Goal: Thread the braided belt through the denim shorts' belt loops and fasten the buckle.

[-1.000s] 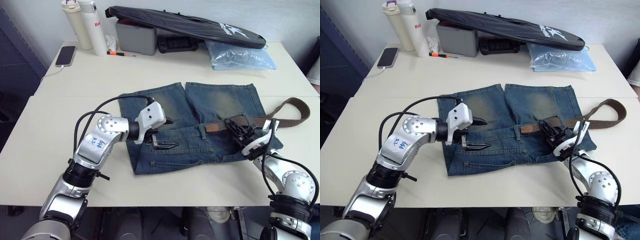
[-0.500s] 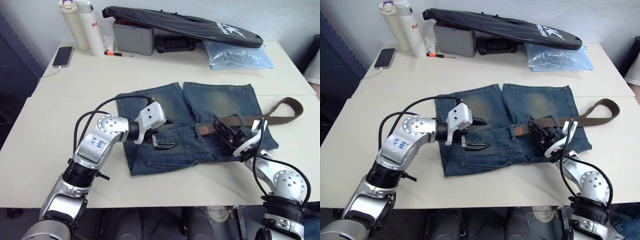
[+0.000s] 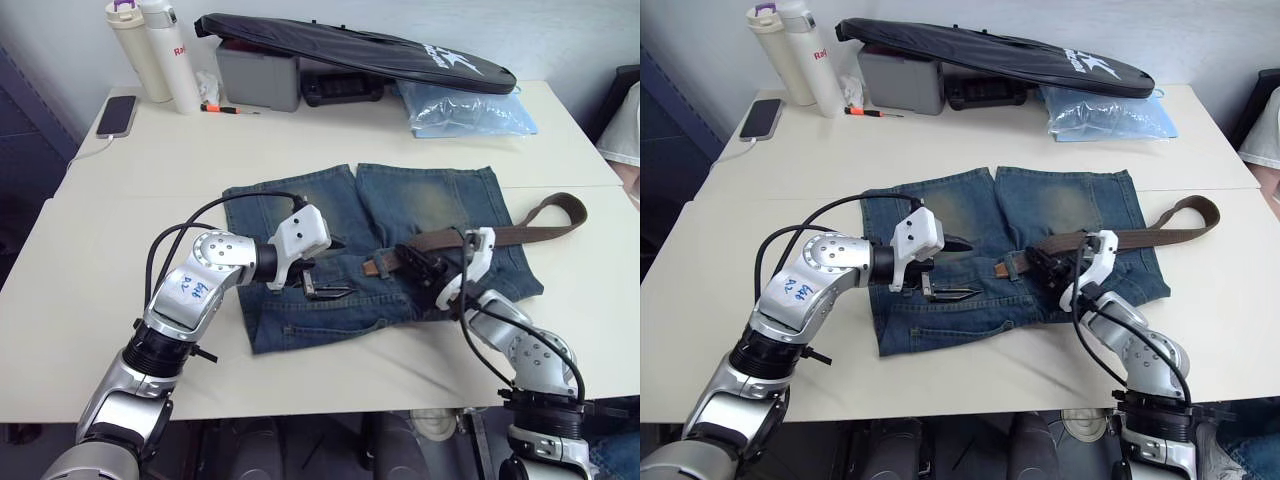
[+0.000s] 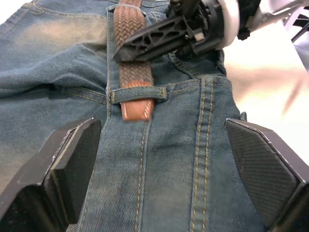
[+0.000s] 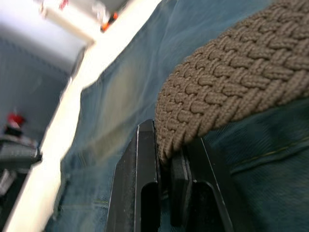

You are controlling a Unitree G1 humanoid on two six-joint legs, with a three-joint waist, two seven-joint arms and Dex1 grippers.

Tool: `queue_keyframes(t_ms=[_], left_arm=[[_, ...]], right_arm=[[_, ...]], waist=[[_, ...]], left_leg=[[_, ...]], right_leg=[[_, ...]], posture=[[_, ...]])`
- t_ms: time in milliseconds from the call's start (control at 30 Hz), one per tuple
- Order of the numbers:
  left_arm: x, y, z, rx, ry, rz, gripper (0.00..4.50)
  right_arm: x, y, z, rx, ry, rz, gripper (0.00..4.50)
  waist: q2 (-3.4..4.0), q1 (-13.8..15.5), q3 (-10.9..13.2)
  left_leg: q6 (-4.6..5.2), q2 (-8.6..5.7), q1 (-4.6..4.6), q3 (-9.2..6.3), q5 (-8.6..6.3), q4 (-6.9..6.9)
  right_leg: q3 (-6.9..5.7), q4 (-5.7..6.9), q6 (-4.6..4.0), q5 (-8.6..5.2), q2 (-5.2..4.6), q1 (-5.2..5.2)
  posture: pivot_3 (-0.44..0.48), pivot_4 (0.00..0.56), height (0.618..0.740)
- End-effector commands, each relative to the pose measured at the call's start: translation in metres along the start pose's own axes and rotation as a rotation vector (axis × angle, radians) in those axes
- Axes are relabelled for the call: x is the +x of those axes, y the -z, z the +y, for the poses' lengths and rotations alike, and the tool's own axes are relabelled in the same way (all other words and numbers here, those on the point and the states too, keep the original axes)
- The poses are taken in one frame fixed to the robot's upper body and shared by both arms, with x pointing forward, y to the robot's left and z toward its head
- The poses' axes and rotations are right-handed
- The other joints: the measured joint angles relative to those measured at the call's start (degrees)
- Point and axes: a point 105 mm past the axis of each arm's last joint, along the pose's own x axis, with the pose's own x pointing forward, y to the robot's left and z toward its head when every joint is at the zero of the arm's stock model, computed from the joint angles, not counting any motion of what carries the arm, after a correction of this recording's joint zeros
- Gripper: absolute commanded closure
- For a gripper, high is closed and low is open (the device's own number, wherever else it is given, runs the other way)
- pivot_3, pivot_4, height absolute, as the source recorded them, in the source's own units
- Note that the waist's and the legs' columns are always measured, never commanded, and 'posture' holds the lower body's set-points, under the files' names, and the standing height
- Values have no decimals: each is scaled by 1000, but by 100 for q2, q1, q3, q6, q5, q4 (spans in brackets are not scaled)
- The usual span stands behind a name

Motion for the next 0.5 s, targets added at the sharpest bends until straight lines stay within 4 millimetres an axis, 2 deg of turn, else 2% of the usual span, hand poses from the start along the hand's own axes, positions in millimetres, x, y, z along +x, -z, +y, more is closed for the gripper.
queue_keyframes(t_ms=[33,133,233,367,500], left_arm=[[-4,-11,1,34,-18,-33,0],[-4,-11,1,35,-17,-35,0],[-3,-11,0,35,-15,-38,0],[-1,-11,-2,37,-7,-42,0],[1,-12,-2,42,-3,-45,0]], right_arm=[[7,23,21,38,-71,69,4469],[6,17,11,102,-36,33,4469],[0,3,2,177,-13,-28,3286],[-10,-13,-8,196,41,-75,1325],[-25,-32,-14,295,39,-148,1325]], waist=[[0,-1,0],[0,11,0],[0,34,0],[0,38,0],[0,82,1]], left_leg=[[0,0,0,0,0,-1],[-1,0,0,0,0,0],[0,0,-1,0,0,3],[0,0,-3,0,0,3],[0,0,-7,-1,0,6]], right_leg=[[0,0,0,0,0,0],[0,0,0,0,0,0],[0,0,0,0,0,0],[0,-1,0,0,0,0],[-1,-2,0,0,-1,0]], posture=[[0,150,739],[0,150,739],[0,150,739],[0,150,739],[0,150,739]])
